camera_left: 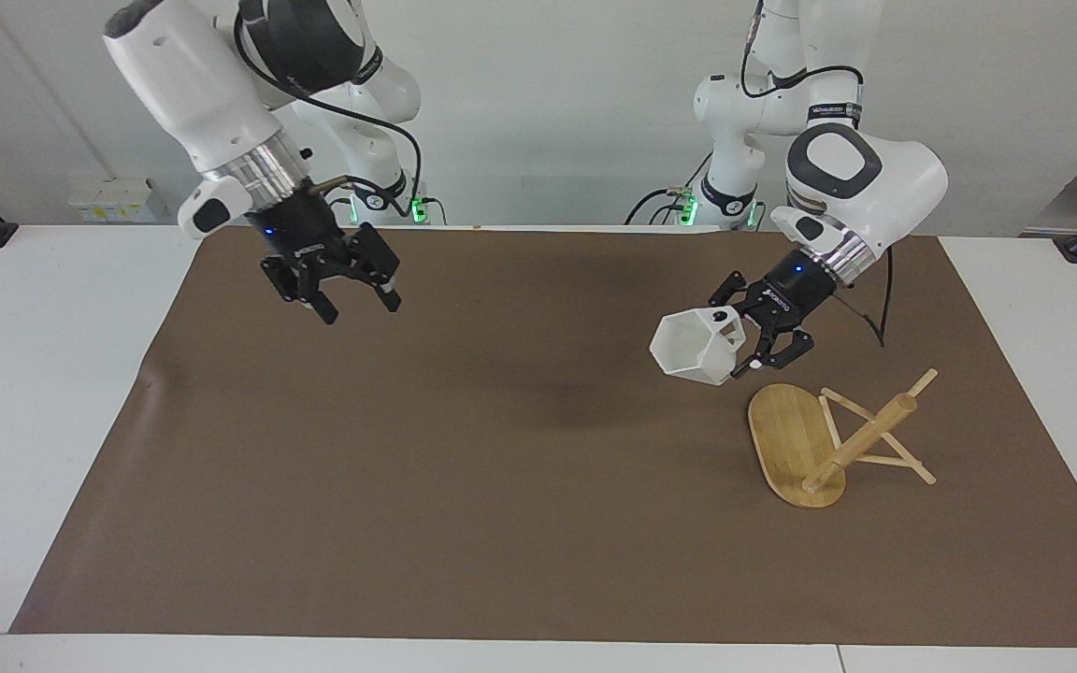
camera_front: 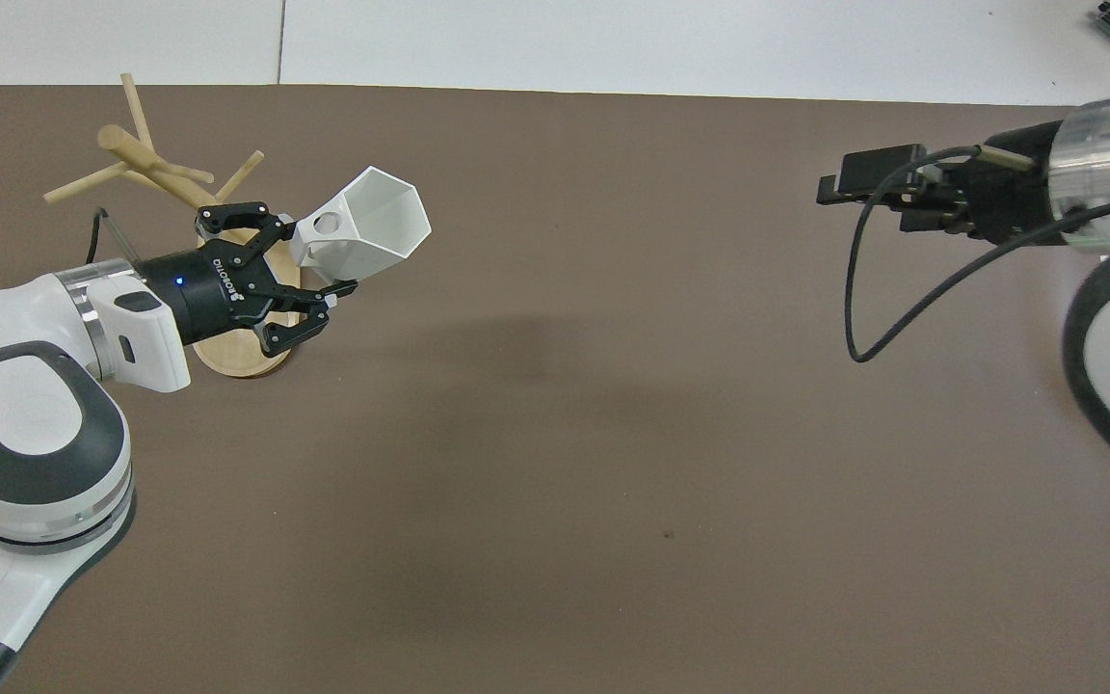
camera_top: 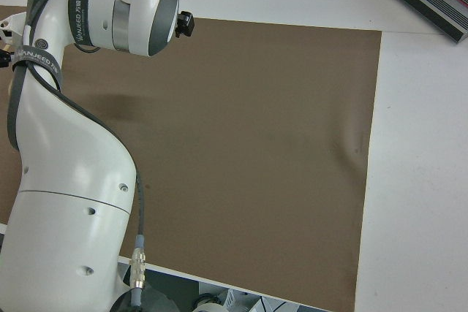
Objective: Hang cup on rack
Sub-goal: 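Move the cup with the left gripper over the wooden rack peg, then lower the cup handle onto the rack peg with the left gripper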
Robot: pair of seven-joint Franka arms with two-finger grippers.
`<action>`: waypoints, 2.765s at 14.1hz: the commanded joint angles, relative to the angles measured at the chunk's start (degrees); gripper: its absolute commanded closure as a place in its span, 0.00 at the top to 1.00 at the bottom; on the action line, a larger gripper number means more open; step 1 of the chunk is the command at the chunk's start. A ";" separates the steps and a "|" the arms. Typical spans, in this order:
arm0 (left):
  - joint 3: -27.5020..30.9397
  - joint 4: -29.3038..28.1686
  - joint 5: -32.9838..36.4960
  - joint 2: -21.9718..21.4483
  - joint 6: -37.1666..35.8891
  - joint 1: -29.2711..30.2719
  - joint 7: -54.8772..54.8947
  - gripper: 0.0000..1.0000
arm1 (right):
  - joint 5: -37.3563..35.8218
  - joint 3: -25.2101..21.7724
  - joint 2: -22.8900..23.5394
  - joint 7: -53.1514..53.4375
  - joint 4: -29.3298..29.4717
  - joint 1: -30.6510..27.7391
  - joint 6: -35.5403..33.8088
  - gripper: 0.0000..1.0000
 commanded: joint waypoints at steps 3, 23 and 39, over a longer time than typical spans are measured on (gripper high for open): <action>-0.41 -1.53 -1.29 0.10 8.04 0.57 -3.76 0.00 | -10.92 -3.64 -3.32 -5.94 -0.74 0.02 -4.14 1.00; -0.23 -1.97 -1.29 4.32 24.58 -0.22 -22.22 0.00 | -26.41 -12.35 -5.70 -13.06 -2.68 -0.07 -12.76 1.00; 0.03 -0.30 -1.20 5.46 24.49 2.06 -37.94 0.00 | -25.53 -11.82 -6.13 -13.15 -2.59 0.54 -13.73 1.00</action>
